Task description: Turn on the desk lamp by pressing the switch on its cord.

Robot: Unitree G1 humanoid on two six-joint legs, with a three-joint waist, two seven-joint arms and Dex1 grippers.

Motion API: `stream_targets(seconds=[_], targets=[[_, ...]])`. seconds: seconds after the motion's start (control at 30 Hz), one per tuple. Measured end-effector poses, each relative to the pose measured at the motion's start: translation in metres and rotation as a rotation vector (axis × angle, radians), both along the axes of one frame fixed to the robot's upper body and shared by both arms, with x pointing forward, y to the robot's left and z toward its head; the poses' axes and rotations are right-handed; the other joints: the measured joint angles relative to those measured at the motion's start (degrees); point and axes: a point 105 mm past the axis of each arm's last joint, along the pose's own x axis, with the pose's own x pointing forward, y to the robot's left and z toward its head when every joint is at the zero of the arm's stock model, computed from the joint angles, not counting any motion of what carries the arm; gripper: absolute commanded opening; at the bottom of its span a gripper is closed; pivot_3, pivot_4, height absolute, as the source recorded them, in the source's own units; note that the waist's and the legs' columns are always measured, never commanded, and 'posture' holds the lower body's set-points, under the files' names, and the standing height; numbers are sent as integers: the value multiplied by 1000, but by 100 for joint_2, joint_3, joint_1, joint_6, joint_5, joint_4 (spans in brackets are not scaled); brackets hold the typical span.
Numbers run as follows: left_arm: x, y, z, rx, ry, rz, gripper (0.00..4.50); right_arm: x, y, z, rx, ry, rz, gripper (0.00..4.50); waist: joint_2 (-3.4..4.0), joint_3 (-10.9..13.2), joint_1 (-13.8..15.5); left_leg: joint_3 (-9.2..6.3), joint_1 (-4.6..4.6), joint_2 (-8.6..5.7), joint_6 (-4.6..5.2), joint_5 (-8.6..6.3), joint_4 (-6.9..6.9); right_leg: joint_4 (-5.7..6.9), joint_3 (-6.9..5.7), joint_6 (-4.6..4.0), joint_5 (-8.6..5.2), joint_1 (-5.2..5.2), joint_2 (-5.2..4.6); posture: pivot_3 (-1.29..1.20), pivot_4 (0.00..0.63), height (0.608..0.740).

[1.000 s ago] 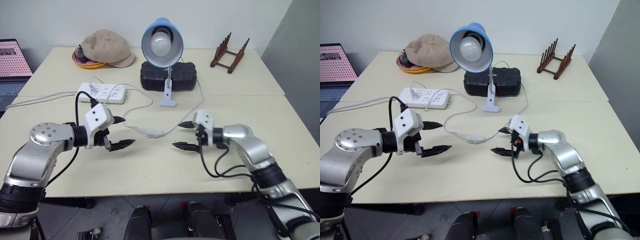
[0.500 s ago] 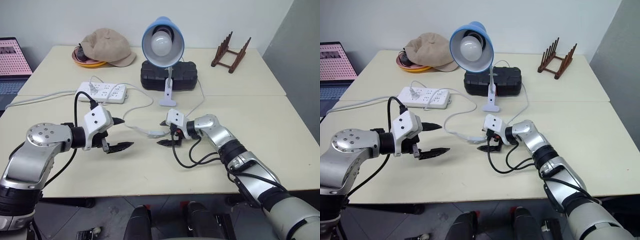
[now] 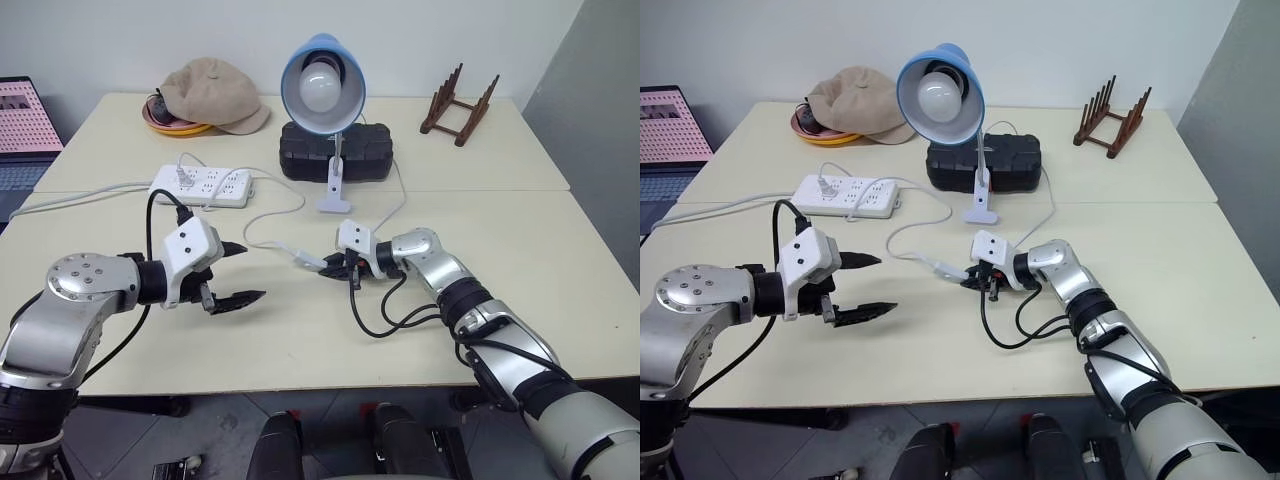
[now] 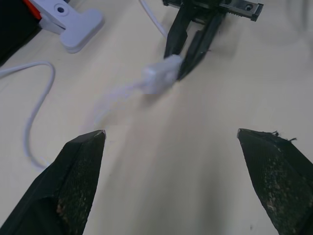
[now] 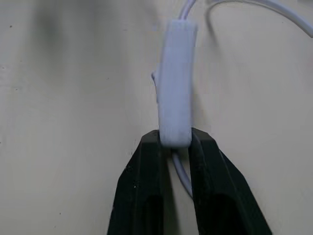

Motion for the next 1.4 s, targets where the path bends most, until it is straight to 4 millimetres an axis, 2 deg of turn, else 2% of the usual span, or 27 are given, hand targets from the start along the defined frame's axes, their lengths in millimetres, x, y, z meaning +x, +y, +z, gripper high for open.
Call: stream_targets(seconds=[0.13,0.2,0.27,0.33,0.43,0.53,0.77,0.87,1.4], targets=[[-9,-2,-9,-37,71,-5,4500,0,-5,6,103,85,-51,364,0,0,13,-1,-1,0,0,0,0,-2,-1,0,0,2,0,0,150,740],[-7,-10,-7,-164,92,22,4500,-7,-15,11,170,151,-60,364,2,1,65,-2,-3,-2,0,0,3,-3,-2,1,0,7,-3,0,150,740],[-1,-22,-2,-344,125,51,4500,-20,-24,20,205,206,-36,364,0,0,123,-4,-7,-2,0,0,13,-1,-5,5,1,8,-3,0,150,740],[3,-32,2,-439,172,52,4500,-34,-32,34,232,245,-14,364,1,2,127,-5,-5,-3,0,0,16,5,-4,8,2,8,-2,0,150,740],[7,-45,6,-535,238,26,4500,-58,-43,53,240,291,36,364,0,0,138,-10,4,-2,0,0,16,5,-7,7,2,14,1,0,150,740],[10,-63,16,-595,288,-44,4500,-74,-44,59,233,331,61,364,-4,-1,98,-11,8,-2,0,0,16,5,-6,6,2,15,2,0,150,740],[6,-93,25,-619,381,-196,4500,-87,-41,63,231,370,64,364,-3,-1,19,-9,4,-2,0,0,13,-1,-3,7,1,15,2,0,150,740],[2,-100,26,-607,408,-252,4500,-88,-41,62,233,377,50,364,-3,-1,17,-9,4,-2,0,0,12,-3,-3,6,1,14,3,0,150,740],[-1,-92,17,-530,436,-295,4500,-96,-50,61,221,427,47,364,-3,-1,19,-8,2,-2,0,0,12,-7,-3,5,-1,13,2,0,150,740]])
